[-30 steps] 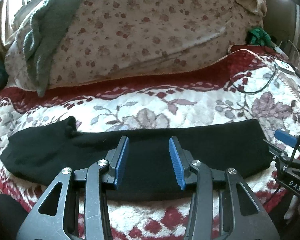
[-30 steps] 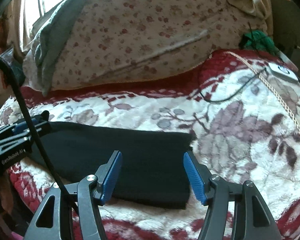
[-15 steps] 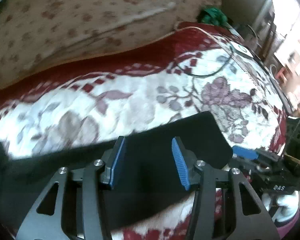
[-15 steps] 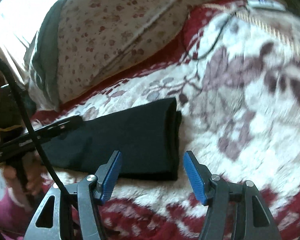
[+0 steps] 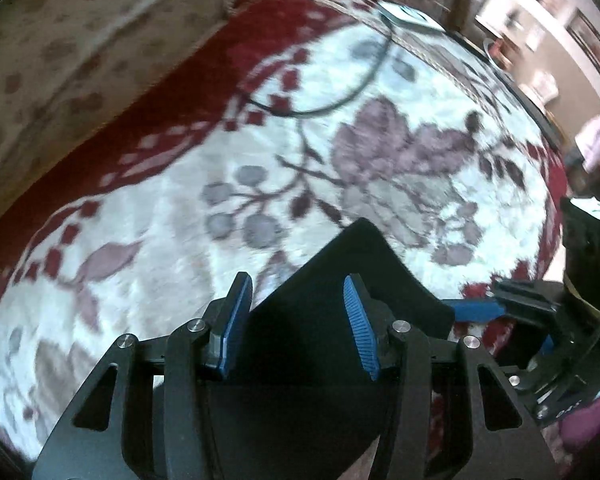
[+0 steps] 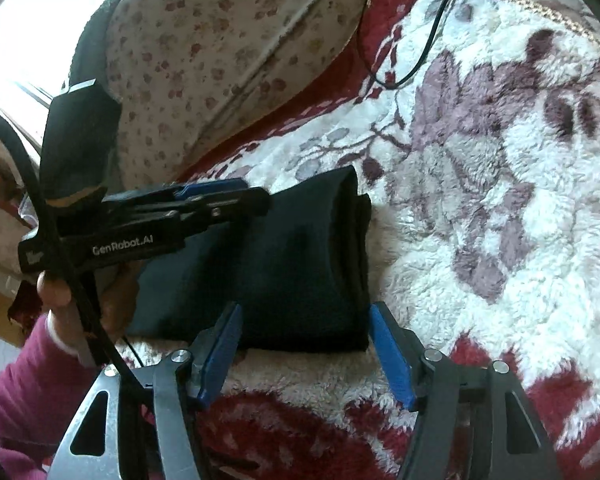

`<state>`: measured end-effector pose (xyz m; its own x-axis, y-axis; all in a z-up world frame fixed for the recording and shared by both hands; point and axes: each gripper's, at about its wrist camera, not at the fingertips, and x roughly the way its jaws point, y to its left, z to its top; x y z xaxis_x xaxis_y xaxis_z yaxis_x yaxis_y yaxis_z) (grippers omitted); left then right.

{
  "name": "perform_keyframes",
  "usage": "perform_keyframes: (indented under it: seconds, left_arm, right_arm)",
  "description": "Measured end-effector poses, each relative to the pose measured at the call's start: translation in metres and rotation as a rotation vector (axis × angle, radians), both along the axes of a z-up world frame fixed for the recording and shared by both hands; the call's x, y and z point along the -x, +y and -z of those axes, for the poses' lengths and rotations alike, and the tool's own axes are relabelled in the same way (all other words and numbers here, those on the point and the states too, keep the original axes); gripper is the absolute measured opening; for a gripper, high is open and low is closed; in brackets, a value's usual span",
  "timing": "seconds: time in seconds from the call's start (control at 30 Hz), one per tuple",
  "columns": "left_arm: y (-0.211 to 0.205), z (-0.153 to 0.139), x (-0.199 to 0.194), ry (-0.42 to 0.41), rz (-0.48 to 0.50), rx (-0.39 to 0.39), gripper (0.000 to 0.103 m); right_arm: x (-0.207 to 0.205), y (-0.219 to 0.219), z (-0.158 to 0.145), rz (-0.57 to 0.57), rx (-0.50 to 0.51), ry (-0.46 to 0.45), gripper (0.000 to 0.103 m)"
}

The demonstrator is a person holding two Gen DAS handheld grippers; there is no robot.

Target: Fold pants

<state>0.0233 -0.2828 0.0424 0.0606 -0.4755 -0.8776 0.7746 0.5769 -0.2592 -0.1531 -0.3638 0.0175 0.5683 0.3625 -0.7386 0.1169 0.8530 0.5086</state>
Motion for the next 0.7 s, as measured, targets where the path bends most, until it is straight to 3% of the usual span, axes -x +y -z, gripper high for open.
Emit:
perform_keyframes:
  seconds: [0.17, 0.3, 0.5, 0.57, 0.6, 0.7]
  left_arm:
    - [-0.021, 0.015, -0.007, 0.054, 0.12, -0.026, 0.047]
    - [-0.034, 0.023, -0.006, 0.044, 0.22, -0.048, 0.057]
    - [-0.047, 0.031, -0.007, 0.087, 0.328, -0.021, 0.077]
    - [-0.049, 0.033, -0.003, 0.062, 0.347, -0.015, 0.077]
    - [-0.051, 0.034, 0.001, 0.034, 0.366, -0.021, 0.077]
    - [-0.052, 0.032, 0.01, -0.016, 0.391, -0.013, 0.059]
  right_arm:
    - [-0.011, 0.002, 0.01, -0.021, 0.0, 0.004, 0.067]
    - [-0.019, 0.01, 0.015, -0.064, 0.024, 0.003, 0.076]
    - [-0.022, 0.004, 0.019, -0.061, -0.018, -0.001, 0.076]
    - [-0.023, 0.003, 0.019, -0.049, -0.03, -0.018, 0.075]
    - [-0.022, 0.003, 0.019, -0.033, -0.031, -0.027, 0.068]
    - [-0.024, 0.007, 0.02, -0.003, 0.017, -0.043, 0.042]
